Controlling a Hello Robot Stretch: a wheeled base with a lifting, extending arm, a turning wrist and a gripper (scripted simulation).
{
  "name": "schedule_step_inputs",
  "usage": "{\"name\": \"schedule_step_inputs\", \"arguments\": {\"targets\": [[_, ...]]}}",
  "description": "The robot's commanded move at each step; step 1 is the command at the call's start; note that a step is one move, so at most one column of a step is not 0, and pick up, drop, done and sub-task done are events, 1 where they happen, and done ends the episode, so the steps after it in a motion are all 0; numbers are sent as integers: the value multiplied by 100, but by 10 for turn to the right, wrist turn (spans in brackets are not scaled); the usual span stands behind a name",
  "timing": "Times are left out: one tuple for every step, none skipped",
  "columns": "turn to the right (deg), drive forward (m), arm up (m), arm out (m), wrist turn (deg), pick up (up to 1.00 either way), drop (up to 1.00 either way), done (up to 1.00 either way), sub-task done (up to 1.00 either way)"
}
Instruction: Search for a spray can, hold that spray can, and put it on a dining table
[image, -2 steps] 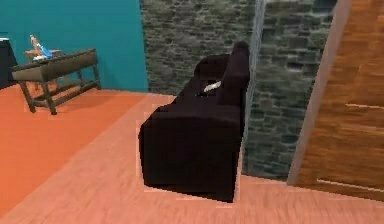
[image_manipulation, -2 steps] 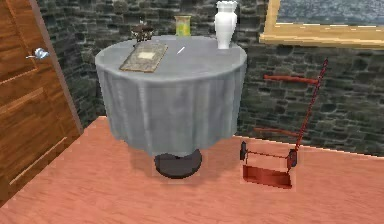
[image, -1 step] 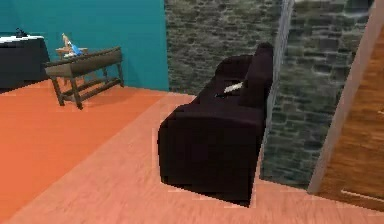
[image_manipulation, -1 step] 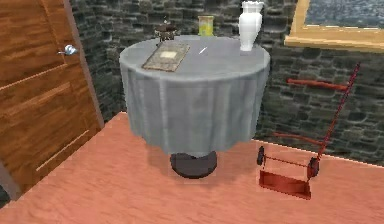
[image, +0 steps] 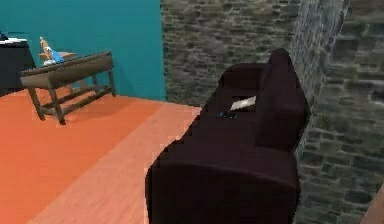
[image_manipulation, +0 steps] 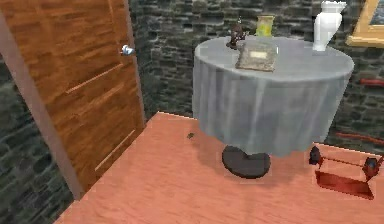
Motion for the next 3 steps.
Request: {"name": "schedule_step_inputs", "arguments": {"targets": [[60, 0, 0, 0, 0, 0, 0, 0, 0], [0, 35, 0, 0, 0, 0, 0, 0, 0], [-450, 0, 0, 0, 0, 0, 0, 0, 0]]}}
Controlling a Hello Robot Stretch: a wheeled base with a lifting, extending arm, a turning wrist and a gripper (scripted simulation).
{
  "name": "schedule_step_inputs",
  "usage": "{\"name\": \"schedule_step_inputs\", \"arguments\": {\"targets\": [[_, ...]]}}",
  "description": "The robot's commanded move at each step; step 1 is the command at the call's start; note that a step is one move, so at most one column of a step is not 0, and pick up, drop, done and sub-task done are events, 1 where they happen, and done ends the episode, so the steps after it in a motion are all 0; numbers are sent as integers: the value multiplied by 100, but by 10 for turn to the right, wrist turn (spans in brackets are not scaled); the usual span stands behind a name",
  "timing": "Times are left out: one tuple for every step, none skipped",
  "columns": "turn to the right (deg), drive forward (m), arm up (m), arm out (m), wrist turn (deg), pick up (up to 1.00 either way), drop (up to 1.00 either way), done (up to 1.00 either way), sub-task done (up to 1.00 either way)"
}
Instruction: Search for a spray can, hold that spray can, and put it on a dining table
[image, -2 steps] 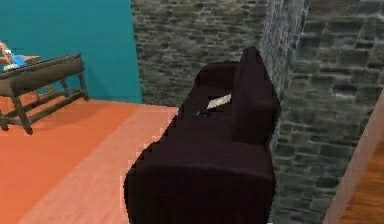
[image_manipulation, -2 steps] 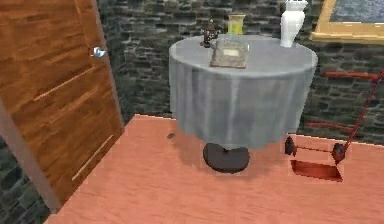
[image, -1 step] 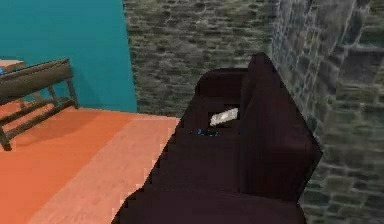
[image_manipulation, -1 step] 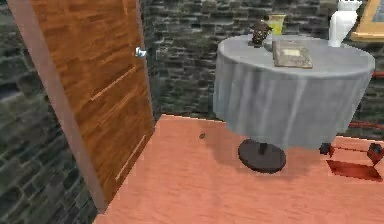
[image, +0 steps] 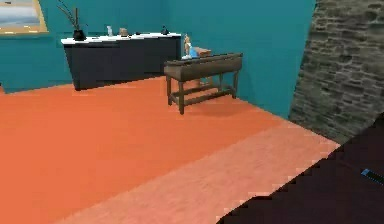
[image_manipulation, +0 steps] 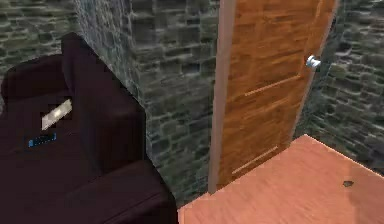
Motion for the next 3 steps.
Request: {"name": "schedule_step_inputs", "arguments": {"targets": [[-300, 0, 0, 0, 0, 0, 0, 0, 0], [0, 100, 0, 0, 0, 0, 0, 0, 0], [0, 100, 0, 0, 0, 0, 0, 0, 0]]}}
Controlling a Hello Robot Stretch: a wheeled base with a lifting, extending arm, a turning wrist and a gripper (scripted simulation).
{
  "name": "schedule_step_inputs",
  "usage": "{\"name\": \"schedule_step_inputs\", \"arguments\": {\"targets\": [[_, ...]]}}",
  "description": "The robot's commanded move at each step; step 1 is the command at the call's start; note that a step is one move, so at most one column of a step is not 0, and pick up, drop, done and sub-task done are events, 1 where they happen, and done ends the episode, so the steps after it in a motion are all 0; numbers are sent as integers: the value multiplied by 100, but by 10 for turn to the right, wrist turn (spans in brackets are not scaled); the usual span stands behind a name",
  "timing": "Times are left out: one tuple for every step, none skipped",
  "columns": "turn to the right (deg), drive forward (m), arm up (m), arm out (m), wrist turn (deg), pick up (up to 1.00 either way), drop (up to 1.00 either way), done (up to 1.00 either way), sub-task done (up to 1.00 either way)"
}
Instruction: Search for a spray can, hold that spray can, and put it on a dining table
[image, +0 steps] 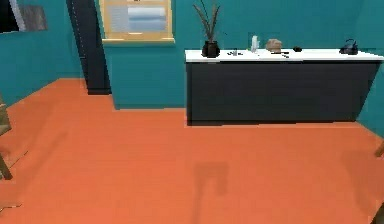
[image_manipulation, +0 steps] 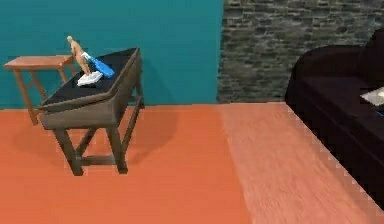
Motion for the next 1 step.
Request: {"name": "schedule_step_inputs", "arguments": {"targets": [[-30, 0, 0, 0, 0, 0, 0, 0, 0]]}}
